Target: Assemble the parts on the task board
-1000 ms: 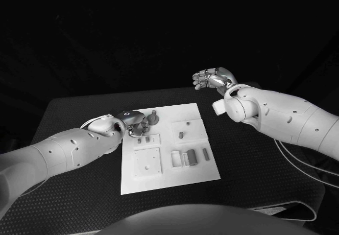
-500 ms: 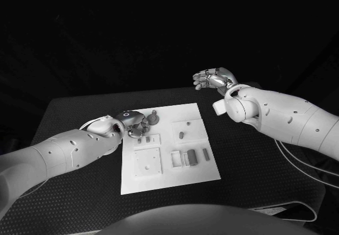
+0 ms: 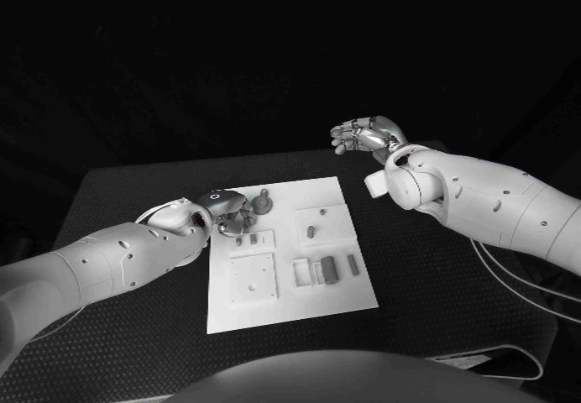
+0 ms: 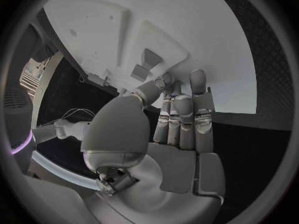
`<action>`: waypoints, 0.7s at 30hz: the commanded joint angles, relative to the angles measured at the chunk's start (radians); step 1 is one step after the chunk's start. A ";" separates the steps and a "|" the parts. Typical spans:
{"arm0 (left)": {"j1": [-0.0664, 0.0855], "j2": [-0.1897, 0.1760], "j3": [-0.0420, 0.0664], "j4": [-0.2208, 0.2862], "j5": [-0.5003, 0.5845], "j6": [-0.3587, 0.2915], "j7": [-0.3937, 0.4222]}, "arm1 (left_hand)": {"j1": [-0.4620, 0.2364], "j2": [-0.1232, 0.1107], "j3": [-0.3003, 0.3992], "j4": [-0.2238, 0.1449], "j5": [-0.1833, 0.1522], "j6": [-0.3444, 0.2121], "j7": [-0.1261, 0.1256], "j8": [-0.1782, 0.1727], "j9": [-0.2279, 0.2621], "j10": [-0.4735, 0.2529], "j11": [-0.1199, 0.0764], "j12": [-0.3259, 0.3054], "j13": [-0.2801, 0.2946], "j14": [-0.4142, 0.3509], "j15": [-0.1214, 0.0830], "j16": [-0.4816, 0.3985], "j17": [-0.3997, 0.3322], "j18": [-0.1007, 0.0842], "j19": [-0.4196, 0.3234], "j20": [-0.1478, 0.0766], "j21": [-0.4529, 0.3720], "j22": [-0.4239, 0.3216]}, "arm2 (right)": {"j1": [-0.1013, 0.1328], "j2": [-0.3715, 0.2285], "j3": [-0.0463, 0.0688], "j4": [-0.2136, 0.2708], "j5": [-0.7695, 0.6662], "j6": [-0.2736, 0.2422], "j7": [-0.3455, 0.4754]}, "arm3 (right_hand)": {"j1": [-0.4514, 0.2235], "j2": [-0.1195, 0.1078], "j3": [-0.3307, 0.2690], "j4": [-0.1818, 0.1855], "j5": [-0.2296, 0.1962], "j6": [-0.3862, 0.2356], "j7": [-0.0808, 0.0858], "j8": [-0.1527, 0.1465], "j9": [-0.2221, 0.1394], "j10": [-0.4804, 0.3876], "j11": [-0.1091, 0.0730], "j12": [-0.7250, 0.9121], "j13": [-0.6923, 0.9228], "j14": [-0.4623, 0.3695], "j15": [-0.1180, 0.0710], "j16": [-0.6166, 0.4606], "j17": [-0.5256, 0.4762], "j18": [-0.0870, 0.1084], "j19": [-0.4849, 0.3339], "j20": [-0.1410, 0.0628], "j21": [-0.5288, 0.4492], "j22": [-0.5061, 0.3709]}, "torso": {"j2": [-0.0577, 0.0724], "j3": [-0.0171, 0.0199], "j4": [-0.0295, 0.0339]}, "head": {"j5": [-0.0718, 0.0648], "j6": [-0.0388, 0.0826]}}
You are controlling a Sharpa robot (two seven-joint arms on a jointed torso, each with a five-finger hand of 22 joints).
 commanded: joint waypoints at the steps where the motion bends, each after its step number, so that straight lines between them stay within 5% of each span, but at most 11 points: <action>1: -0.007 0.001 -0.004 0.000 0.010 0.022 -0.002 | -0.006 -0.009 -0.009 0.000 0.006 -0.041 0.029 -0.008 -0.003 0.029 0.052 -0.002 0.000 -0.008 0.002 -0.005 0.002 0.017 -0.006 0.002 -0.007 0.002 | 0.000 0.000 0.000 0.001 0.001 0.009 0.008 | -0.003 0.008 -0.007 -0.001 0.000 0.003 0.004 0.004 -0.001 0.008 0.000 -0.006 -0.002 0.008 0.000 -0.004 0.001 0.008 0.000 0.004 -0.004 0.002 | 0.000 -0.0001 -0.0002 | -0.001 0.000; 21: -0.007 -0.003 -0.004 -0.001 0.014 0.027 -0.013 | -0.007 -0.028 -0.019 -0.002 0.005 -0.102 0.040 -0.024 -0.013 -0.036 0.066 0.022 0.021 -0.021 0.016 -0.002 0.000 0.029 -0.010 0.017 -0.025 0.010 | 0.000 0.001 0.000 -0.004 0.001 0.011 0.006 | -0.003 0.007 -0.007 -0.001 0.000 0.002 0.005 0.004 -0.002 0.008 0.001 -0.006 -0.004 0.008 0.001 -0.009 0.004 0.008 -0.001 0.005 -0.005 0.002 | 0.000 -0.0005 0.0001 | 0.001 0.000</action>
